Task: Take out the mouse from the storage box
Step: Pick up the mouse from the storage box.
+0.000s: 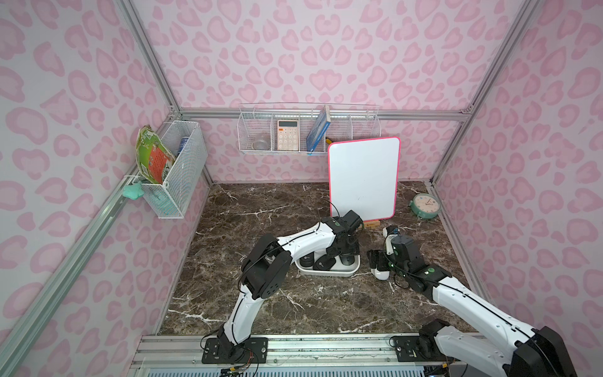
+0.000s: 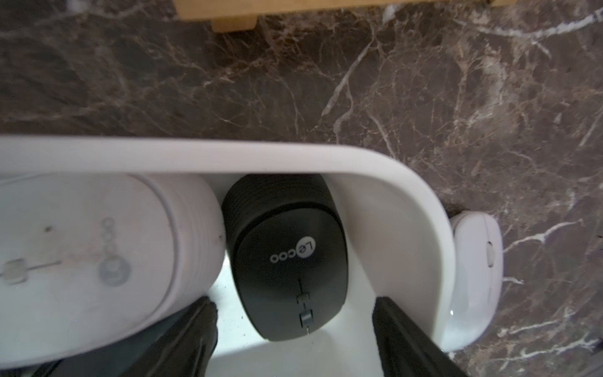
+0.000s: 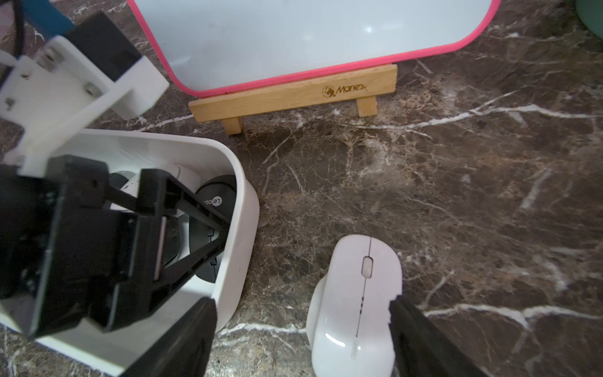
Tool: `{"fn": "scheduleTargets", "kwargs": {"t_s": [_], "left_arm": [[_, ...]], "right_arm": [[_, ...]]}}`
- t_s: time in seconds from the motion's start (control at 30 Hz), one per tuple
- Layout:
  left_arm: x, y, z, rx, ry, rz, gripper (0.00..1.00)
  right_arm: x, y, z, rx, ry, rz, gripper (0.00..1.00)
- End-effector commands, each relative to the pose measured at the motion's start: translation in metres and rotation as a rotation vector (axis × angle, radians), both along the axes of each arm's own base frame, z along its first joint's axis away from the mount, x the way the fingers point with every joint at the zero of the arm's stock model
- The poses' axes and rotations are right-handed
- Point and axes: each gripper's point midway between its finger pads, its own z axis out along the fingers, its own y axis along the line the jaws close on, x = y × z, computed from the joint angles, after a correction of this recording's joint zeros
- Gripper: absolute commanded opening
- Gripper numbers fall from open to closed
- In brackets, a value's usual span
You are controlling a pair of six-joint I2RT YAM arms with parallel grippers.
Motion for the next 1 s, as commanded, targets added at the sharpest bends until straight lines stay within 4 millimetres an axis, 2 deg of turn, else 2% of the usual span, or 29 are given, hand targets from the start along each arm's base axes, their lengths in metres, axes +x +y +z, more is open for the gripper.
{"fn": "scheduleTargets", "kwargs": {"t_s": [0.0,0.6,0.7,0.97], "left_arm": [[-0.004,0.014,-0.008,0.124,0.003,-0.036,0.81],[-0.001,0.020,-0.047,0.265,0.044,-0.050,0.79],[-0.001,0.021,-0.048,0.269,0.043,-0.050,0.72],[0.001,0.016,-0.036,0.227,0.009,-0.060,0.52]], "right_arm": [[0.004,0.000,0.008,0.023,-0.041,-0.016,0.86],[0.002,0.007,0.015,0.076,-0.061,0.010,0.86],[0.002,0.007,0.014,0.077,-0.063,0.009,0.86],[0.004,0.011,0.014,0.077,-0.051,0.020,0.86]]}}
